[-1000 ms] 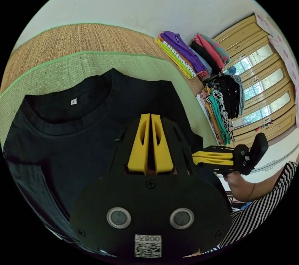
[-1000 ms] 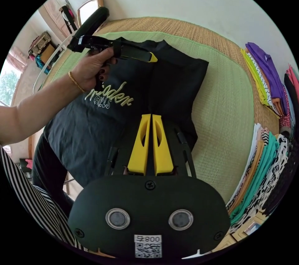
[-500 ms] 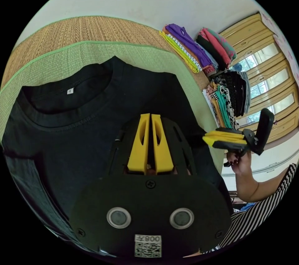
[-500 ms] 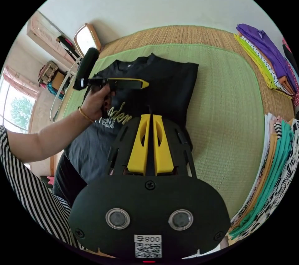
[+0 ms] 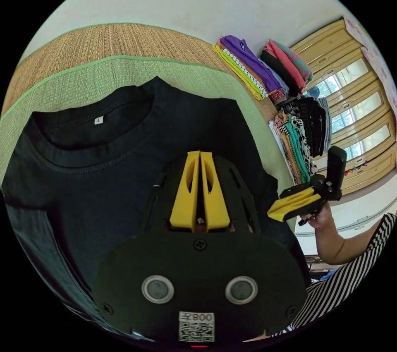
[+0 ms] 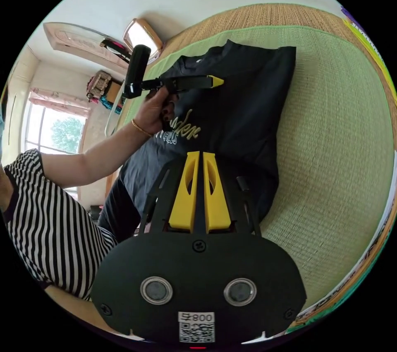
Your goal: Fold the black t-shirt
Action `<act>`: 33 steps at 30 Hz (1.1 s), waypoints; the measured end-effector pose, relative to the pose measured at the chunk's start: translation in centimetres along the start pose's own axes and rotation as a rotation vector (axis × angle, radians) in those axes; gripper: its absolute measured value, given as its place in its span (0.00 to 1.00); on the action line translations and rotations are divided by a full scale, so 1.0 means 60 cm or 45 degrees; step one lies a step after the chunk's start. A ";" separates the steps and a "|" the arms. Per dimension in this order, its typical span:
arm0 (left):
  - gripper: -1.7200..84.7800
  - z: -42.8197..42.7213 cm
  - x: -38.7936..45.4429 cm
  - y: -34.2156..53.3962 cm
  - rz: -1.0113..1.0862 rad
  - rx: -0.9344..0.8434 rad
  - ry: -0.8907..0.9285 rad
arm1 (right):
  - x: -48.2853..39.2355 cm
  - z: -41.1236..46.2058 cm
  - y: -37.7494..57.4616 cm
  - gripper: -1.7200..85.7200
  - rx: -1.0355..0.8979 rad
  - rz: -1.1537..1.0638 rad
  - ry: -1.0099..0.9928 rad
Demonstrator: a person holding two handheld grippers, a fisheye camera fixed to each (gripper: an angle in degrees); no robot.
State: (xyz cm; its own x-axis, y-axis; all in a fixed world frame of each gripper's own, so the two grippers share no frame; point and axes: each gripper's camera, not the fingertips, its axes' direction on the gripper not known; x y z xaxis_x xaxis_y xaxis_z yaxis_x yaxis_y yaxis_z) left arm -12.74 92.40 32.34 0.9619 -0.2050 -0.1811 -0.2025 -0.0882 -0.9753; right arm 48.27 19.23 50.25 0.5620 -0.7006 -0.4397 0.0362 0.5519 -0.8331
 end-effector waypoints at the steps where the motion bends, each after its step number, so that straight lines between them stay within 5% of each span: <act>1: 0.02 -0.007 0.003 0.006 0.000 0.016 -0.002 | 0.004 -0.013 -0.003 0.03 0.014 -0.007 -0.012; 11: 0.02 -0.014 0.030 0.038 0.078 -0.034 -0.020 | 0.119 -0.105 -0.057 0.02 0.308 0.229 0.267; 14: 0.02 -0.035 0.023 0.061 0.041 -0.011 0.022 | 0.175 -0.100 -0.061 0.02 0.294 0.321 0.127; 27: 0.02 -0.173 0.037 0.201 0.050 0.062 0.071 | 0.096 -0.119 0.018 0.02 0.312 0.213 0.133; 33: 0.02 -0.325 0.009 0.414 -0.123 0.097 0.034 | 0.041 -0.130 0.113 0.02 0.220 0.211 0.093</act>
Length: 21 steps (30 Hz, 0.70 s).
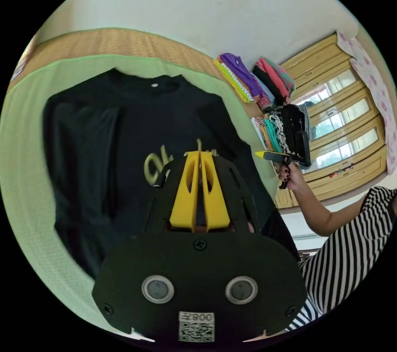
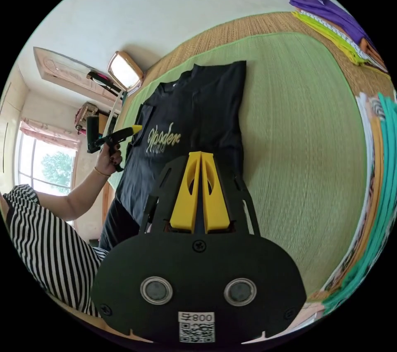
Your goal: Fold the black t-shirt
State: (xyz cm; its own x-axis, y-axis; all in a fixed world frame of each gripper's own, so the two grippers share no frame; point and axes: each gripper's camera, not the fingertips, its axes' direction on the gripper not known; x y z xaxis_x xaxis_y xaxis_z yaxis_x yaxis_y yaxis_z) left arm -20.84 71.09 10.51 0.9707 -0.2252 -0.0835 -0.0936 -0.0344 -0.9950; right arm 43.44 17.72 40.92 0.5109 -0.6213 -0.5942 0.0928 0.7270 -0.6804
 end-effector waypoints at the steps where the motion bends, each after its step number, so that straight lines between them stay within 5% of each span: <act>1: 0.02 -0.035 -0.008 0.048 -0.060 0.003 -0.045 | -0.004 -0.004 0.028 0.02 -0.006 0.018 0.024; 9: 0.02 -0.115 -0.063 0.218 -0.344 -0.126 -0.395 | -0.036 0.080 0.040 0.02 -0.117 0.032 0.260; 21: 0.02 -0.179 -0.096 0.234 -0.350 -0.081 -0.391 | -0.039 0.148 -0.126 0.02 -0.128 0.034 0.302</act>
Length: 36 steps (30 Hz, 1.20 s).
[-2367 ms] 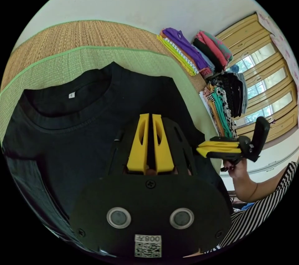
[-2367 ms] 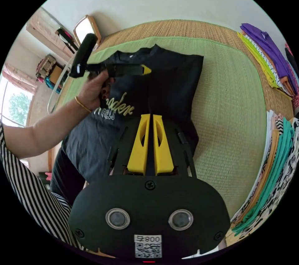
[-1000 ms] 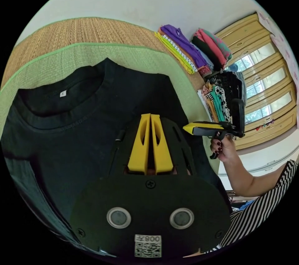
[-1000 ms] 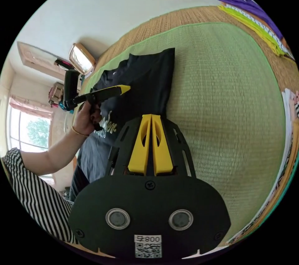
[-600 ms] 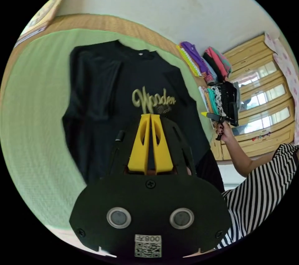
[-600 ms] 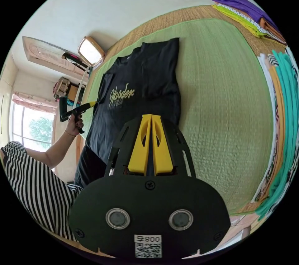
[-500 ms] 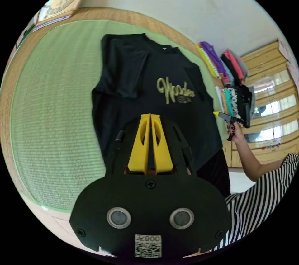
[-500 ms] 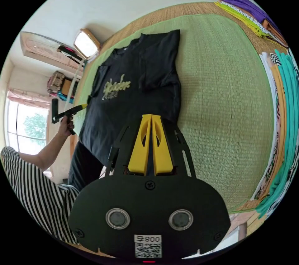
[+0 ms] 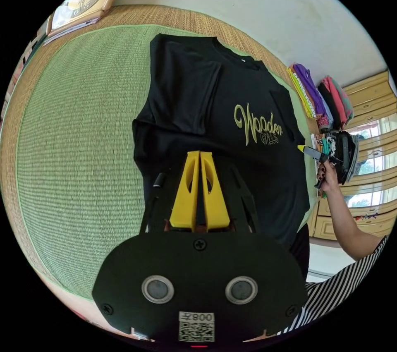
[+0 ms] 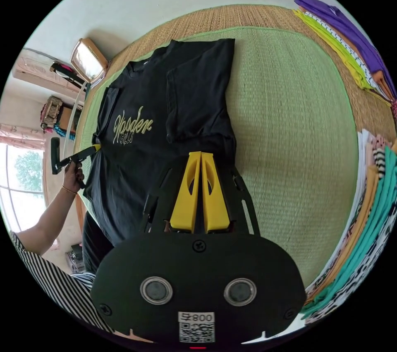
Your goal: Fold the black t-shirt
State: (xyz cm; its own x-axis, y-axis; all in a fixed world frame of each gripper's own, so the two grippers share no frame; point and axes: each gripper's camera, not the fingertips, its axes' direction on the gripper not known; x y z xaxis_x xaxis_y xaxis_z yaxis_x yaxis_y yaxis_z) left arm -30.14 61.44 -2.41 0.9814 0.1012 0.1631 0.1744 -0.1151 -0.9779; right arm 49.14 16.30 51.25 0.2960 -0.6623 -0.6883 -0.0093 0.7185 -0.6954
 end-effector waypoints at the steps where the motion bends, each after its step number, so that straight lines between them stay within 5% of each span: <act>1: 0.03 -0.010 -0.006 0.017 0.005 -0.013 -0.004 | -0.005 0.001 -0.007 0.02 -0.018 -0.017 0.006; 21: 0.11 -0.193 -0.153 0.428 -0.200 -0.105 0.022 | -0.011 -0.039 0.317 0.09 -0.098 0.173 -0.123; 36: 0.05 -0.259 -0.189 0.568 -0.232 -0.164 0.031 | -0.102 -0.016 0.344 0.06 -0.125 0.098 0.249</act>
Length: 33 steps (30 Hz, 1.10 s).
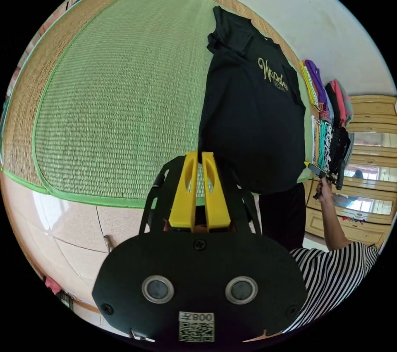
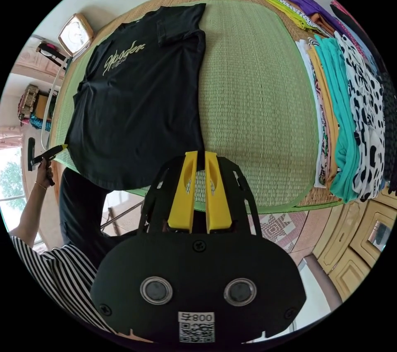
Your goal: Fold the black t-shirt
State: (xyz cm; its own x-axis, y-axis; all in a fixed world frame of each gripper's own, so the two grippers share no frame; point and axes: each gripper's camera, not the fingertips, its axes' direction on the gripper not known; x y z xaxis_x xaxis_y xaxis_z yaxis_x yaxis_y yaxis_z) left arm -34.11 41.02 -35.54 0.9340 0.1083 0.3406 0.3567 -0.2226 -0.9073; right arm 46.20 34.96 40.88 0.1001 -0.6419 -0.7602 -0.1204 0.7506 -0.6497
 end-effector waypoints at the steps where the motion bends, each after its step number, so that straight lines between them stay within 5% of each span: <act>1: 0.05 -0.006 -0.006 0.014 -0.003 0.002 0.002 | 0.000 -0.001 0.002 0.06 -0.006 0.004 0.004; 20: 0.04 -0.160 -0.071 0.287 0.066 0.174 0.408 | 0.095 -0.144 0.231 0.03 0.098 0.024 -0.543; 33: 0.04 -0.245 -0.099 0.398 0.087 0.316 0.603 | 0.116 -0.256 0.389 0.03 0.280 -0.039 -0.636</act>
State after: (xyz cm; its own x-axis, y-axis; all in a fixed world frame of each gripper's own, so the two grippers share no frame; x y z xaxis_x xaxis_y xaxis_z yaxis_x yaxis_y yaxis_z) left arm -30.78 20.80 -55.62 0.8833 -0.3601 0.3002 0.3320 0.0283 -0.9429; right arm 28.89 45.59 20.46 0.5635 -0.5518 -0.6148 0.0939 0.7822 -0.6159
